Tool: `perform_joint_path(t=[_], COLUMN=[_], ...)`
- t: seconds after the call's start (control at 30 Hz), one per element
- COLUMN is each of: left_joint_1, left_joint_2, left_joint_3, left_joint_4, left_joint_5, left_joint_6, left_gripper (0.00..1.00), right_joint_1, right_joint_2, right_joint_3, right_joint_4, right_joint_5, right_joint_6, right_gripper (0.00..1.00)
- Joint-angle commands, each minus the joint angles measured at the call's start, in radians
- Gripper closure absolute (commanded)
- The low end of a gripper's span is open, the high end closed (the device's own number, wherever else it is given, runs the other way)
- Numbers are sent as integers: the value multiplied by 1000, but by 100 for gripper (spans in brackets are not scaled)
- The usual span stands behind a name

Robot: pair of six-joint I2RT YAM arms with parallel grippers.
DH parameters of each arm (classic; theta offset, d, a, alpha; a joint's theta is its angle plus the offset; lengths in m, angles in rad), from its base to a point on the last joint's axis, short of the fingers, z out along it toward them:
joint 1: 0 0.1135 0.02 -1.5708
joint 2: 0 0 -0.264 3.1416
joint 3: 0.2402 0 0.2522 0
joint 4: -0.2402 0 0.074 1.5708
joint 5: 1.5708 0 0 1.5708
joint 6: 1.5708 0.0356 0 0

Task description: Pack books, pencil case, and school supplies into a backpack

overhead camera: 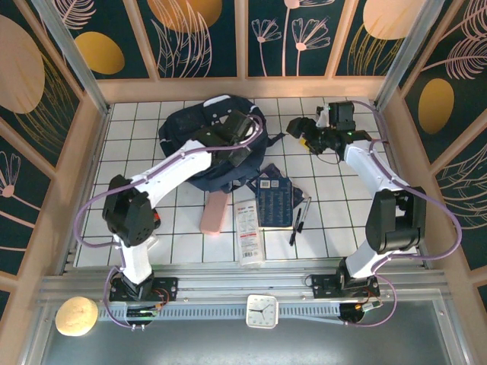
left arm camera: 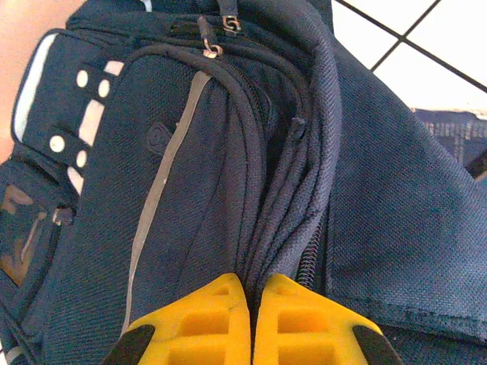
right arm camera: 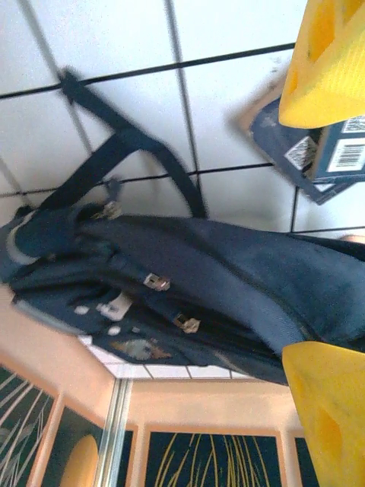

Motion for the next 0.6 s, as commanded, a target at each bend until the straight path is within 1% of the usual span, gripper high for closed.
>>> perform_joint_path(t=[0.0,0.1,0.2,0.27,0.33,0.43,0.57], left_joint_1=[33,63,66,66,67,67,70], left_joint_2=[-69,-100,-129,-182,-247,-334,-426], left_joint_3=[-23,-18,-31,-74,-138,-219,-321], left_joint_4=[112,134,149,184,238,275,254], left_joint_5=[45,53,57,88,127,185,218], left_joint_6=[60,71,145,195,234,289,325], left_gripper=[100,100,100,100,100,100,100], right_joint_1=[12,15,17,23,38,53,55], right_joint_2=[-105,-145,-148,-145,-150,-151,-117], right_joint_3=[-30,-71,-62,-53,-53,-56,-52], right_joint_4=[187,284,311,316,322,300,254], right_joint_5=[21,8,-19,-41,-75,-140,-206], right_joint_6=[-123,-159,-178,-216,-305,-459,-572], right_gripper=[25,25,25,25,26,27,30])
